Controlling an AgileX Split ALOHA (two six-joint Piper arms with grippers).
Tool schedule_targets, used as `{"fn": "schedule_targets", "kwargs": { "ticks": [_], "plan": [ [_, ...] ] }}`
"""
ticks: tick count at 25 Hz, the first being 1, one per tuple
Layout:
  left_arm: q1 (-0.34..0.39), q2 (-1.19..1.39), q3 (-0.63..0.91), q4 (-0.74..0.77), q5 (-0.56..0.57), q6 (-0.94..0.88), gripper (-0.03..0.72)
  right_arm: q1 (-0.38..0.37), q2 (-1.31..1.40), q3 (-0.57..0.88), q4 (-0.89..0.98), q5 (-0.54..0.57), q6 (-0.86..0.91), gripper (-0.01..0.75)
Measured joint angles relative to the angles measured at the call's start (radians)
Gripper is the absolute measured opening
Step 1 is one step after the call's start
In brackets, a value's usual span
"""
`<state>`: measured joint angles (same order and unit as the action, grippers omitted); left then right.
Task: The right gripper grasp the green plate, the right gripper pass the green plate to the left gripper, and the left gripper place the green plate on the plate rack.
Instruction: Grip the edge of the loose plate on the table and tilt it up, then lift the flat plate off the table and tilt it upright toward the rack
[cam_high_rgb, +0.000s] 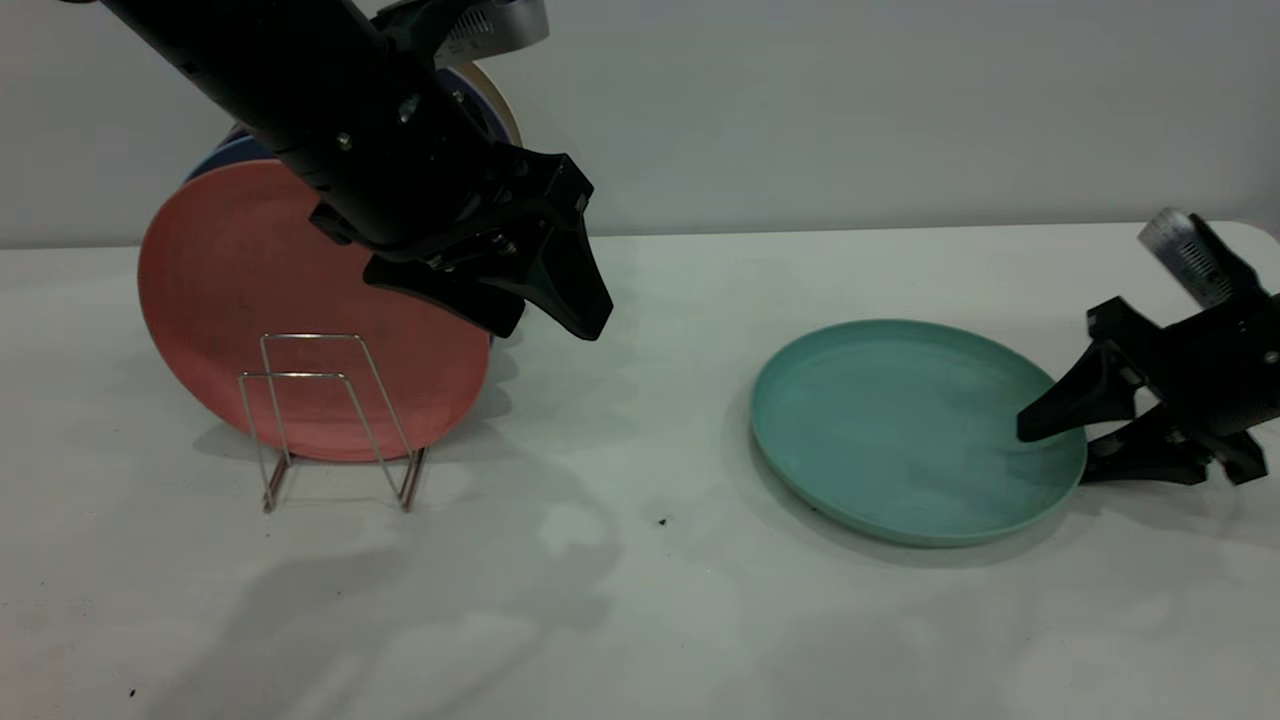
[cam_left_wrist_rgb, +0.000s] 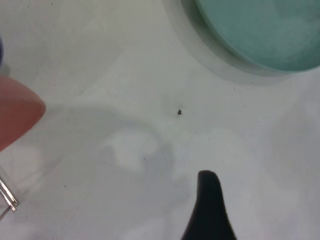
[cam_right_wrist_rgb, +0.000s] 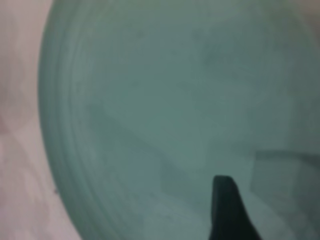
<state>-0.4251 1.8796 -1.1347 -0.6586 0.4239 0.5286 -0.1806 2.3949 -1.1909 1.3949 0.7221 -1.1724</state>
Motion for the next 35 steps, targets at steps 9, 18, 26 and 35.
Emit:
{"fn": "schedule_targets", "kwargs": {
  "ticks": [9,18,26,35],
  "plan": [
    [0.000,0.002,0.000,-0.020,-0.004,0.000,0.592,0.014,0.015,0.000,0.066,0.008,-0.140,0.029],
    [0.000,0.068,0.000,-0.121,-0.077,0.000,0.592,0.045,0.015,0.000,0.113,0.206,-0.288,0.020],
    [0.000,0.123,0.000,-0.271,-0.150,0.030,0.592,0.133,0.015,0.000,0.116,0.238,-0.296,0.020],
    [0.000,0.158,0.000,-0.382,-0.153,0.091,0.321,0.178,0.015,0.000,0.157,0.301,-0.312,0.020]
  ]
}}
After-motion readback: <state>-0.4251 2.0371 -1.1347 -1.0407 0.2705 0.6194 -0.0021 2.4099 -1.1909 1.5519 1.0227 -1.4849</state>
